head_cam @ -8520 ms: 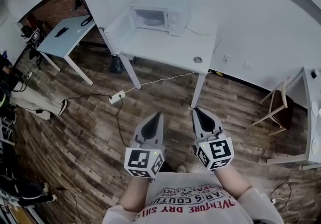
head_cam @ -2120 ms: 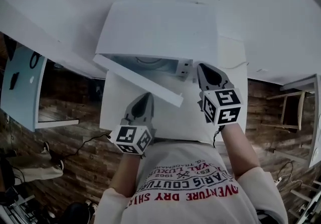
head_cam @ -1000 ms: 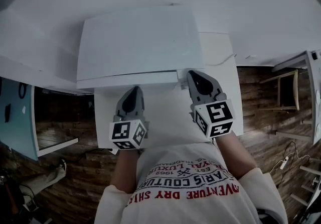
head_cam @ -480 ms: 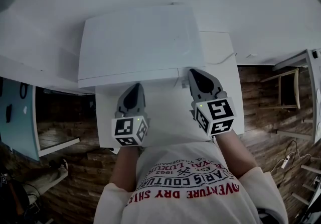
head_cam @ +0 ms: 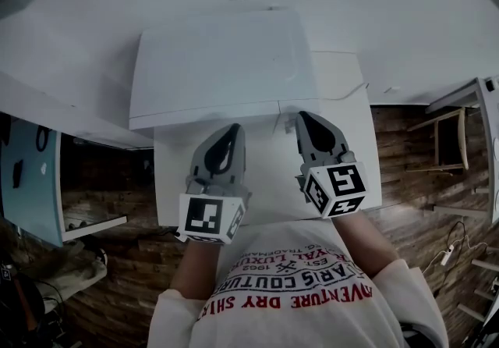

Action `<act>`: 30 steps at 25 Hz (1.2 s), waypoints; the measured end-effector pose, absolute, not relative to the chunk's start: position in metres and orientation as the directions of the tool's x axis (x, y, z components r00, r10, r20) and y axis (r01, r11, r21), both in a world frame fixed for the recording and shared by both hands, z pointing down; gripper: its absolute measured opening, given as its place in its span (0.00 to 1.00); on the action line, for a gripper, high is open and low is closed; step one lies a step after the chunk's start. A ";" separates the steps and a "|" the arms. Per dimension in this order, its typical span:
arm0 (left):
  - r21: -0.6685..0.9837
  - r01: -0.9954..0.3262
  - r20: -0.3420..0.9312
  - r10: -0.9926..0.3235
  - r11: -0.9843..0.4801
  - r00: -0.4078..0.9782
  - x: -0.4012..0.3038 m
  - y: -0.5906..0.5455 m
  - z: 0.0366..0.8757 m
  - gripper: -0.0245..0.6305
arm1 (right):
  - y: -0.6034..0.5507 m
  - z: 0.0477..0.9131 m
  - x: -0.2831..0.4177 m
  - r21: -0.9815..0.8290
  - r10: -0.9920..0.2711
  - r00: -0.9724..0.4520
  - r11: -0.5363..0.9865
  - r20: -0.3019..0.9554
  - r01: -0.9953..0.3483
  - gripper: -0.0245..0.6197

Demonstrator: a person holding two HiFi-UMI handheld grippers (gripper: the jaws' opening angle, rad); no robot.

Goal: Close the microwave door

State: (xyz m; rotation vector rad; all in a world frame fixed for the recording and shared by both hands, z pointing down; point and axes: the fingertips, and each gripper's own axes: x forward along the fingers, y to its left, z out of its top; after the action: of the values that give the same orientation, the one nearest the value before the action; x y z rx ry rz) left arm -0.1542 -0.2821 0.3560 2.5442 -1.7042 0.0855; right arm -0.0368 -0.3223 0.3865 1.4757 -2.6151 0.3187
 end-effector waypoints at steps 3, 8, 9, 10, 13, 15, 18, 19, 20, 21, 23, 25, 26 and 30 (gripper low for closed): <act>0.048 -0.913 0.079 -0.910 -0.404 0.407 -0.141 -0.272 0.349 0.04 | -0.306 0.389 -0.035 -0.102 -0.838 -0.515 0.505 0.181 -0.857 0.06; 0.075 -0.896 0.095 -0.891 -0.438 0.444 -0.125 -0.260 0.358 0.04 | -0.288 0.403 -0.029 -0.114 -0.835 -0.515 0.502 0.192 -0.857 0.06; 0.082 -0.894 0.102 -0.889 -0.441 0.447 -0.122 -0.258 0.361 0.04 | -0.285 0.405 -0.028 -0.117 -0.834 -0.515 0.502 0.197 -0.857 0.06; 0.089 -0.892 0.108 -0.886 -0.442 0.450 -0.120 -0.257 0.364 0.04 | -0.283 0.408 -0.027 -0.117 -0.833 -0.516 0.503 0.202 -0.857 0.06; 0.099 -0.891 0.123 -0.883 -0.442 0.452 -0.116 -0.255 0.371 0.04 | -0.279 0.410 -0.026 -0.111 -0.827 -0.521 0.509 0.210 -0.853 0.06; 0.101 -0.890 0.127 -0.882 -0.444 0.454 -0.114 -0.255 0.374 0.04 | -0.277 0.410 -0.025 -0.108 -0.825 -0.524 0.513 0.210 -0.851 0.06; 0.101 -0.889 0.126 -0.881 -0.446 0.457 -0.110 -0.254 0.375 0.04 | -0.275 0.408 -0.022 -0.104 -0.824 -0.528 0.518 0.207 -0.849 0.06; 0.101 -0.889 0.126 -0.881 -0.447 0.457 -0.109 -0.253 0.376 0.04 | -0.274 0.408 -0.021 -0.103 -0.823 -0.528 0.519 0.206 -0.849 0.06; 0.102 -0.889 0.127 -0.880 -0.447 0.458 -0.108 -0.253 0.376 0.04 | -0.274 0.407 -0.020 -0.101 -0.824 -0.528 0.519 0.207 -0.849 0.06; 0.105 -0.888 0.128 -0.879 -0.448 0.459 -0.107 -0.253 0.377 0.04 | -0.273 0.407 -0.020 -0.098 -0.824 -0.527 0.519 0.208 -0.849 0.05; 0.111 -0.887 0.132 -0.878 -0.448 0.460 -0.106 -0.252 0.379 0.04 | -0.273 0.407 -0.018 -0.091 -0.824 -0.524 0.517 0.214 -0.851 0.06; 0.114 -0.887 0.137 -0.877 -0.448 0.461 -0.105 -0.252 0.380 0.04 | -0.273 0.408 -0.017 -0.087 -0.824 -0.521 0.516 0.224 -0.852 0.06; 0.116 -0.886 0.140 -0.876 -0.448 0.461 -0.105 -0.252 0.381 0.04 | -0.273 0.408 -0.017 -0.085 -0.823 -0.520 0.515 0.228 -0.853 0.06; 0.121 -0.885 0.146 -0.874 -0.450 0.464 -0.103 -0.252 0.384 0.04 | -0.273 0.410 -0.017 -0.081 -0.820 -0.520 0.517 0.238 -0.852 0.06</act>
State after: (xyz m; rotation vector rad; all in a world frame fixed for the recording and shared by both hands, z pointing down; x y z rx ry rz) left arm -0.1034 -0.2515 0.3840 2.5296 -1.5368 0.0928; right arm -0.0165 -0.2730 0.4098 1.4387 -2.5848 0.2796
